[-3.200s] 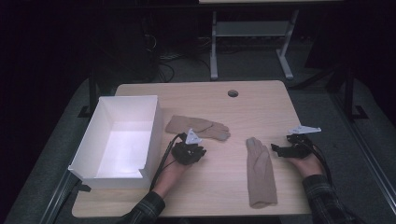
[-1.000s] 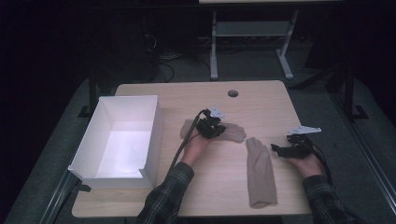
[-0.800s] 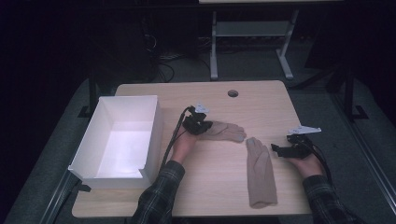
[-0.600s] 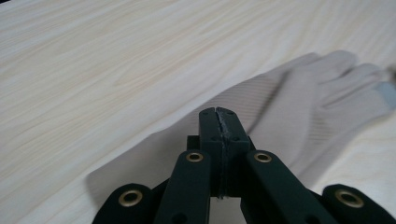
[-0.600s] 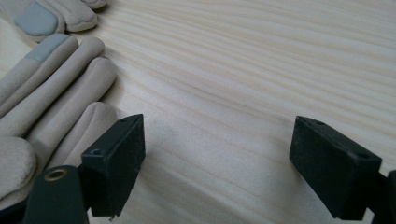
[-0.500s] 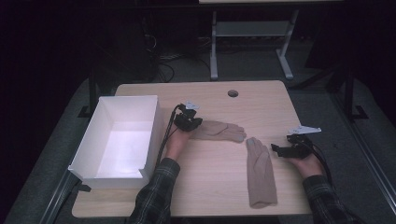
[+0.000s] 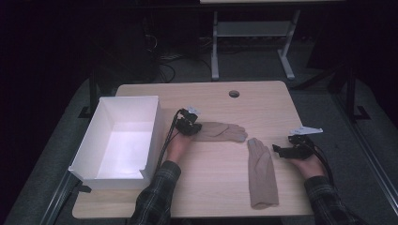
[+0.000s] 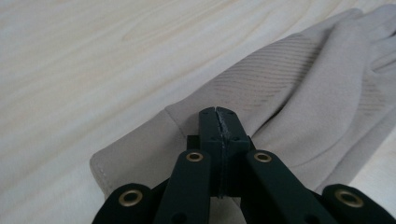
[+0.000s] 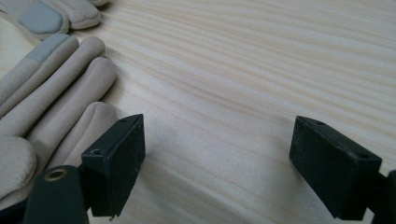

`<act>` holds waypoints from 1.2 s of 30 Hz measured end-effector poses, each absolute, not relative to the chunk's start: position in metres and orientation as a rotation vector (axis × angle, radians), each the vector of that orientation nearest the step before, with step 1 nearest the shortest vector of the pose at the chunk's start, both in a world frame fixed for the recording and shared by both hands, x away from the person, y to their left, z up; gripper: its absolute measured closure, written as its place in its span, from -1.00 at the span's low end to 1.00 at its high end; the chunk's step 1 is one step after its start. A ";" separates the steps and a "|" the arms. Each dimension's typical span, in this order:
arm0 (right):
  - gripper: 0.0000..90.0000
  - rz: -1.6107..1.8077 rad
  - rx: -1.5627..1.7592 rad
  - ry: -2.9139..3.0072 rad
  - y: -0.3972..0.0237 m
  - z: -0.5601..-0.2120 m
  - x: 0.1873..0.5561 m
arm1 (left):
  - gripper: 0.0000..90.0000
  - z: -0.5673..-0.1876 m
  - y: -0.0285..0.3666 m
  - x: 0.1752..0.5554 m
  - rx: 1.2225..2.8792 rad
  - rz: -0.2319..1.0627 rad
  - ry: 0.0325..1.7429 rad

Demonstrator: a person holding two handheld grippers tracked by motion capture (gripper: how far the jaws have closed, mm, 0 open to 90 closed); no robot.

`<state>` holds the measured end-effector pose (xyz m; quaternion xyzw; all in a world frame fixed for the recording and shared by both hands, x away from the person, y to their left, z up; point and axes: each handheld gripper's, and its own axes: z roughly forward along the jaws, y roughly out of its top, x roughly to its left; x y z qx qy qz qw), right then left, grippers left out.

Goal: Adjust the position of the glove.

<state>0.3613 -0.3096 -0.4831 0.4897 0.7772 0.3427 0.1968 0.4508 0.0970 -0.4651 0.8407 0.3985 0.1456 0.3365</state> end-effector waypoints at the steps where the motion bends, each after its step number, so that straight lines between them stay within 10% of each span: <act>1: -0.61 0.959 1.371 2.176 -0.310 -0.483 0.361 | 0.99 -0.465 0.098 0.448 2.187 0.375 1.044; 36: -0.61 0.960 1.371 2.177 -0.309 -0.483 0.361 | 0.99 -0.459 0.096 0.343 2.308 0.181 0.843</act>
